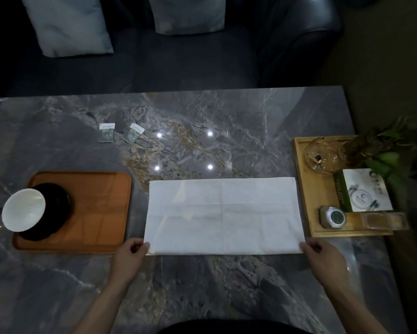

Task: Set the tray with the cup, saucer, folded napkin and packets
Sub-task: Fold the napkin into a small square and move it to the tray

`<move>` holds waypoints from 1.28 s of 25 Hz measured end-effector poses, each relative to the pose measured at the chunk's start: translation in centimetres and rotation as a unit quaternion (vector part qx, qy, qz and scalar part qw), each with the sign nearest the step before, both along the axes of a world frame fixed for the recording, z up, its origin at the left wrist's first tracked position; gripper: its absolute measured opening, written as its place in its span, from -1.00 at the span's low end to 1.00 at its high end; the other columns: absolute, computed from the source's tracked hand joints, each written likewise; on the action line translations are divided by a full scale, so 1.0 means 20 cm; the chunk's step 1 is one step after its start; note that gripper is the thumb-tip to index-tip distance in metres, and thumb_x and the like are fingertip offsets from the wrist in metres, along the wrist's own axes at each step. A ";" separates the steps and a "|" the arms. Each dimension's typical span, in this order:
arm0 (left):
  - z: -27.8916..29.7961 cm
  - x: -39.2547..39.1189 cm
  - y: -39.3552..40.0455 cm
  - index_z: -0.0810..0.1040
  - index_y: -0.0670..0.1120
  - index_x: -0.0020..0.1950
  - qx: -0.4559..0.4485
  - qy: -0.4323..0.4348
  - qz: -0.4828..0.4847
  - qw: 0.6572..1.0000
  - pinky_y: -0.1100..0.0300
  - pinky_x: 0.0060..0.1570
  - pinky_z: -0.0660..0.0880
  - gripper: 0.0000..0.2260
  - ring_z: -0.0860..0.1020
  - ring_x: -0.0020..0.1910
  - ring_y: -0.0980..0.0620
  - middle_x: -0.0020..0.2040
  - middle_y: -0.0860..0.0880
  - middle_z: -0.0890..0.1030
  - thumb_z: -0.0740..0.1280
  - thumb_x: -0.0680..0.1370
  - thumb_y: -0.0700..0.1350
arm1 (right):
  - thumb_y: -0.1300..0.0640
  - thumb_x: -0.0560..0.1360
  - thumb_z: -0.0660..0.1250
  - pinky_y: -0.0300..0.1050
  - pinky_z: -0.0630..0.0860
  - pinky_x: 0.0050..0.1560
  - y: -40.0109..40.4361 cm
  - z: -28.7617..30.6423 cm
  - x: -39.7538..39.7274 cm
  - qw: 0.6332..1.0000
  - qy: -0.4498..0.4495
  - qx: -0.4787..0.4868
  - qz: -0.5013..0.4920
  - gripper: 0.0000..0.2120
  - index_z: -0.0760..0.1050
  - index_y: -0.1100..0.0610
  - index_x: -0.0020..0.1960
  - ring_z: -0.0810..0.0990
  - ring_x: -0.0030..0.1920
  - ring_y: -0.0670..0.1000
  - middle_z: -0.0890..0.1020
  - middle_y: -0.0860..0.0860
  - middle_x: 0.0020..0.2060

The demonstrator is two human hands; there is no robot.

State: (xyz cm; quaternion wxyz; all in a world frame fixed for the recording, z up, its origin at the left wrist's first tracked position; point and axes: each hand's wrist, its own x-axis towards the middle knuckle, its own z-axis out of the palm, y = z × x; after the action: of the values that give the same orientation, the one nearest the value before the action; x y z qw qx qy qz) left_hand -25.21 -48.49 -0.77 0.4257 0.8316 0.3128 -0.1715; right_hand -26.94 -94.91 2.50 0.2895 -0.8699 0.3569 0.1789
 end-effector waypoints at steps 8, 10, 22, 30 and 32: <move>0.03 -0.03 -0.01 0.57 -0.07 -0.17 0.009 0.002 0.002 1.000 0.12 -0.21 0.41 -0.91 0.55 -0.19 -0.04 -0.22 -0.05 0.62 0.41 0.52 -0.21 | 0.04 0.48 0.42 -0.07 0.41 -0.16 -0.03 -0.01 -0.04 1.000 0.000 0.022 0.006 -0.93 0.60 0.03 -0.14 0.55 -0.22 -0.04 0.63 -0.03 -0.24; 0.04 -0.03 -0.01 0.57 -0.10 -0.16 0.007 0.002 0.002 1.000 0.13 -0.20 0.40 -0.92 0.55 -0.19 -0.05 -0.22 -0.07 0.62 0.40 0.53 -0.22 | 0.04 0.49 0.41 -0.06 0.41 -0.16 -0.03 -0.02 -0.05 1.000 -0.004 0.026 0.001 -0.92 0.60 0.04 -0.11 0.56 -0.20 -0.04 0.64 -0.02 -0.22; 0.07 -0.02 -0.03 0.58 -0.18 -0.14 0.005 0.012 0.001 1.000 0.08 -0.12 0.39 -0.94 0.55 -0.16 -0.10 -0.18 -0.15 0.63 0.37 0.53 -0.29 | 0.10 0.46 0.45 0.10 0.57 -0.07 -0.04 -0.04 -0.12 0.997 -0.030 0.069 -0.034 -0.94 0.59 0.04 -0.18 0.63 -0.21 0.04 0.67 -0.03 -0.27; 0.10 -0.02 -0.04 0.57 -0.19 -0.12 0.009 0.011 0.002 1.000 0.09 -0.12 0.39 -0.96 0.55 -0.13 -0.11 -0.16 -0.16 0.62 0.38 0.53 -0.28 | 0.07 0.45 0.45 0.11 0.59 -0.05 -0.03 -0.03 -0.12 0.995 -0.028 0.082 -0.047 -0.94 0.60 0.00 -0.19 0.66 -0.20 -0.01 0.69 -0.08 -0.26; 0.11 -0.02 -0.04 0.58 -0.21 -0.10 0.008 0.015 -0.001 1.000 0.08 -0.10 0.39 -0.98 0.55 -0.11 -0.12 -0.15 -0.17 0.62 0.37 0.54 -0.27 | 0.08 0.45 0.45 0.11 0.59 -0.03 -0.02 -0.02 -0.12 0.994 -0.033 0.090 -0.055 -0.94 0.60 0.00 -0.18 0.66 -0.18 0.00 0.69 -0.08 -0.24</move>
State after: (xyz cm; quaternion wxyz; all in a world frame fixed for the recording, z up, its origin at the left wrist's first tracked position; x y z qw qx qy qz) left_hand -25.69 -49.20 1.35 0.4139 0.8326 0.3200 -0.1821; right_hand -29.24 -95.35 2.04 0.3876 -0.8248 0.3771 0.1651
